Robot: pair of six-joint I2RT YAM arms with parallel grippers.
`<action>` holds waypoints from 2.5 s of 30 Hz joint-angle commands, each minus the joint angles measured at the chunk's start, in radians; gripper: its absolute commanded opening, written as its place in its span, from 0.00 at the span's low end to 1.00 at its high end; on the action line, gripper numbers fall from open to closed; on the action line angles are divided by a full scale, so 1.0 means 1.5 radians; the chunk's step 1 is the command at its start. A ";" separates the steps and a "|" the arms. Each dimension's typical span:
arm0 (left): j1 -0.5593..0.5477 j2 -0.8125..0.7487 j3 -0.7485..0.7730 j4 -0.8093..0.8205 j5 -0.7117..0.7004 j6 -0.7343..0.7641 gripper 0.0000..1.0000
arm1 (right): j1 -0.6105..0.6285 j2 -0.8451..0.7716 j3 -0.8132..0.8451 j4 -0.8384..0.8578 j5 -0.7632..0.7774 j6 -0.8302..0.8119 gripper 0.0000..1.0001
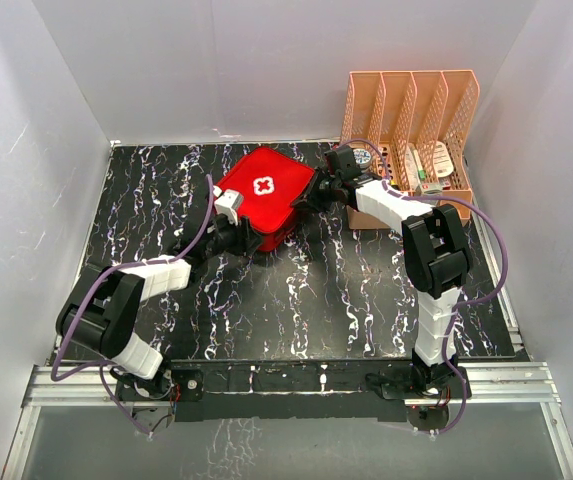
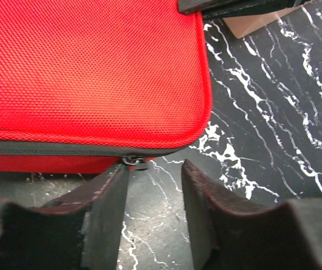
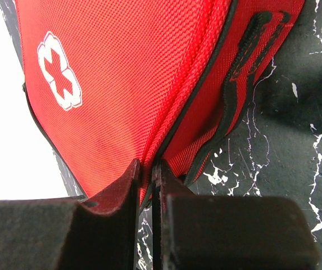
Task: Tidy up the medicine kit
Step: Zip the medicine pouch at the center of the board.
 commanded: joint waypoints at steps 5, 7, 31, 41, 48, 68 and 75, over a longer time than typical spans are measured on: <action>-0.007 0.003 0.037 0.094 0.031 -0.009 0.52 | 0.009 -0.005 0.009 0.022 -0.031 0.001 0.00; -0.008 0.007 0.036 0.096 0.019 -0.009 0.52 | 0.009 -0.006 0.009 0.022 -0.032 0.001 0.00; -0.011 0.003 0.073 0.102 -0.057 -0.028 0.00 | 0.009 -0.019 -0.010 0.028 -0.028 0.006 0.00; 0.001 -0.056 0.038 0.031 -0.037 0.024 0.00 | 0.009 -0.023 -0.019 0.035 -0.030 0.012 0.00; 0.009 -0.104 0.007 -0.016 -0.044 0.048 0.00 | 0.009 -0.019 -0.015 0.038 -0.031 0.012 0.00; -0.005 -0.023 -0.015 0.083 -0.098 0.056 0.57 | 0.009 -0.012 -0.019 0.043 -0.034 0.010 0.00; -0.013 0.004 -0.019 0.129 -0.100 0.058 0.53 | 0.009 -0.005 -0.007 0.035 -0.034 0.005 0.00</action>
